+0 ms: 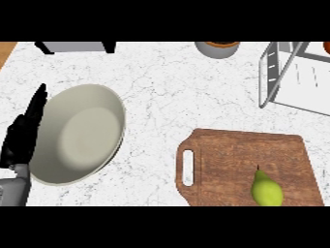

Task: Pick the squash from the cutting board and place it in the tiered basket

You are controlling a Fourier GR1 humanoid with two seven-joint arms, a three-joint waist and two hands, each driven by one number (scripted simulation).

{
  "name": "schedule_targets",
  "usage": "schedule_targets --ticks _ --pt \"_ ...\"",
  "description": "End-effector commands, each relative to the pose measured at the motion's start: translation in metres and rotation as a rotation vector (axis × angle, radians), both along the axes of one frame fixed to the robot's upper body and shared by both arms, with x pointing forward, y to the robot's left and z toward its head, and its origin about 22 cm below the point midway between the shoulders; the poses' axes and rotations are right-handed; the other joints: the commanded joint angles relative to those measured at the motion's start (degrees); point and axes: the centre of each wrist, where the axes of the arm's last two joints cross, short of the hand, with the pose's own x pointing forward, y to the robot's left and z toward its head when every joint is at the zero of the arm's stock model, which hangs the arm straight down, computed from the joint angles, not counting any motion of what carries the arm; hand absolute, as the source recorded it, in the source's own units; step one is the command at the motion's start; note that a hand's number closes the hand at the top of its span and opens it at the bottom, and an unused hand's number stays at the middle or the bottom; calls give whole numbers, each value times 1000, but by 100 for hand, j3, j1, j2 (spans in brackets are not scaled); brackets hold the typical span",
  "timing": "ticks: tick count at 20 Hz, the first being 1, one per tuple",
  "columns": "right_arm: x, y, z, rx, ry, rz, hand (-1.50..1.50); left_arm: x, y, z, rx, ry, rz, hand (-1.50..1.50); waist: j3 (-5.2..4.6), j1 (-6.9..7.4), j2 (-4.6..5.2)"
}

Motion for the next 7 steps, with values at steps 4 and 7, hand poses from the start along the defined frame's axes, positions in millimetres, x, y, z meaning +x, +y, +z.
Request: schedule_targets --ticks 4,7 --pt "-86 -53 -7 38 -40 38 -150 -6 -6 10 -5 4 23 0 -3 -106 -18" --pt "-128 -84 -15 73 -105 47 -150 -7 7 3 -5 4 3 0 0 -49 18"
